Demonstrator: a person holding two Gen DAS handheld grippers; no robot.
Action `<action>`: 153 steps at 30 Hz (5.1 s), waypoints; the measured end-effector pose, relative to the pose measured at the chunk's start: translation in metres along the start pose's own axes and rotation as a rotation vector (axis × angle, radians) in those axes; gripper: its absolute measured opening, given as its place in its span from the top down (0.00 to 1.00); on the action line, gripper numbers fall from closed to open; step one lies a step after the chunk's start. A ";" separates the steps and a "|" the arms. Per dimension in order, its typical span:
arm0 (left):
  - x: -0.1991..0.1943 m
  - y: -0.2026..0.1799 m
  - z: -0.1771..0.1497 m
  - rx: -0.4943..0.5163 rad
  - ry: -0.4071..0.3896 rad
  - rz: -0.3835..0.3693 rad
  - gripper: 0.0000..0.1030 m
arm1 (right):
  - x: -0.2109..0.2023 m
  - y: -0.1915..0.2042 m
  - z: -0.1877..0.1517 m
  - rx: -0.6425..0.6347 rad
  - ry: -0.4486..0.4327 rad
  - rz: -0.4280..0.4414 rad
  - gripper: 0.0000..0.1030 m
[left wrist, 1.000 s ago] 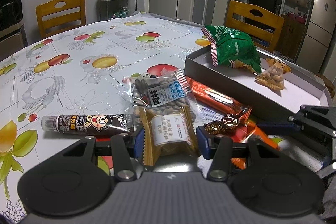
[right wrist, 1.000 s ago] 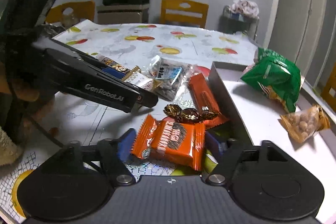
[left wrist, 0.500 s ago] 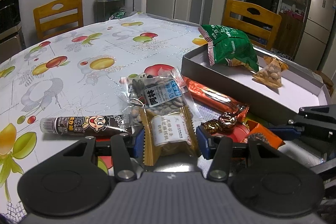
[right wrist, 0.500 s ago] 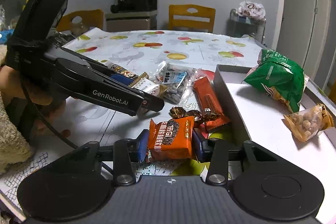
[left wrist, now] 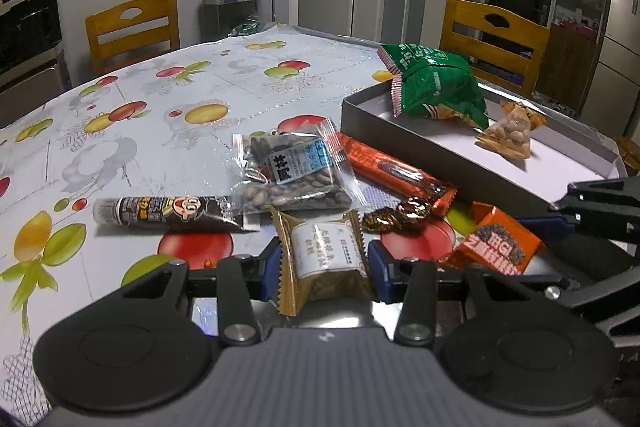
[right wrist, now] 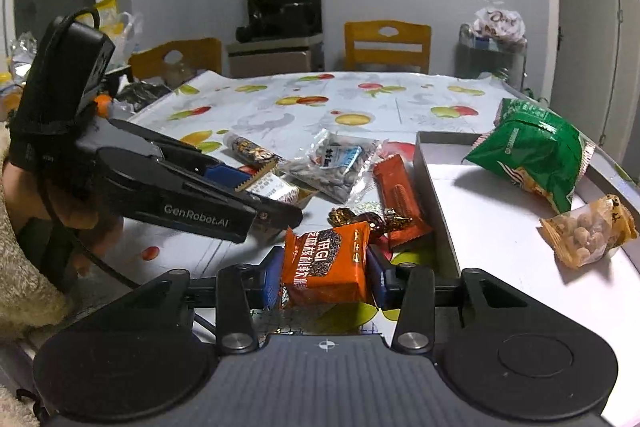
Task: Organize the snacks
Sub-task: 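Lift gold packet with left gripper while right gripper lifts orange packet toward box, then lower gold packet over box with left gripper while right gripper lowers orange packet, then open left gripper to drop gold packet while right gripper releases orange packet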
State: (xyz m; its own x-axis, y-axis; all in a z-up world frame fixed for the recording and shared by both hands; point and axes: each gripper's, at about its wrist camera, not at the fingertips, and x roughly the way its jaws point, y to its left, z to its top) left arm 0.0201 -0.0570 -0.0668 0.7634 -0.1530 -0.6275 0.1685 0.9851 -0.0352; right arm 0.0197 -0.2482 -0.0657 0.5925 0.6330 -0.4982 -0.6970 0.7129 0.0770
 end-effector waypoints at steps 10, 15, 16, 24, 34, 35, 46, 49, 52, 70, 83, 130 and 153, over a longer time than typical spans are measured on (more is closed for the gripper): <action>-0.024 -0.006 0.004 -0.007 -0.053 0.016 0.60 | -0.017 -0.007 0.005 -0.025 -0.061 0.016 0.57; -0.030 -0.012 0.007 0.005 -0.069 -0.001 0.60 | -0.019 -0.009 0.005 -0.013 -0.062 0.015 0.57; -0.031 -0.014 0.007 0.008 -0.073 -0.005 0.60 | -0.021 -0.010 0.005 -0.014 -0.066 0.014 0.57; -0.042 -0.025 0.016 0.028 -0.110 -0.024 0.60 | -0.035 -0.020 0.013 -0.010 -0.133 -0.012 0.57; -0.047 -0.038 0.032 0.052 -0.150 -0.027 0.61 | -0.044 -0.043 0.015 0.026 -0.167 -0.034 0.57; -0.046 -0.040 0.033 0.053 -0.150 -0.028 0.61 | -0.045 -0.045 0.015 0.030 -0.170 -0.036 0.57; -0.038 -0.064 0.048 0.079 -0.161 -0.054 0.62 | -0.058 -0.078 0.010 0.080 -0.205 -0.069 0.57; -0.035 -0.072 0.053 0.092 -0.161 -0.071 0.61 | -0.063 -0.089 0.007 0.093 -0.210 -0.085 0.57; -0.029 -0.082 0.059 0.100 -0.157 -0.093 0.62 | -0.067 -0.100 0.004 0.105 -0.212 -0.102 0.57; 0.027 -0.171 0.080 0.237 -0.050 -0.267 0.62 | -0.084 -0.164 -0.026 0.160 -0.162 -0.224 0.57; 0.057 -0.200 0.079 0.352 0.030 -0.321 0.62 | -0.075 -0.175 -0.039 0.153 -0.075 -0.206 0.57; 0.086 -0.229 0.072 0.799 0.045 -0.393 0.33 | -0.073 -0.155 -0.042 0.010 -0.092 -0.378 0.42; 0.059 -0.204 0.068 0.718 -0.045 -0.353 0.17 | -0.085 -0.143 -0.035 0.016 -0.151 -0.378 0.04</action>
State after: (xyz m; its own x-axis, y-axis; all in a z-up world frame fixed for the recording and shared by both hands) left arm 0.0730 -0.2722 -0.0439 0.6120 -0.4640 -0.6404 0.7531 0.5890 0.2930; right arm 0.0549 -0.4146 -0.0649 0.8591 0.3620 -0.3619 -0.4133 0.9077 -0.0731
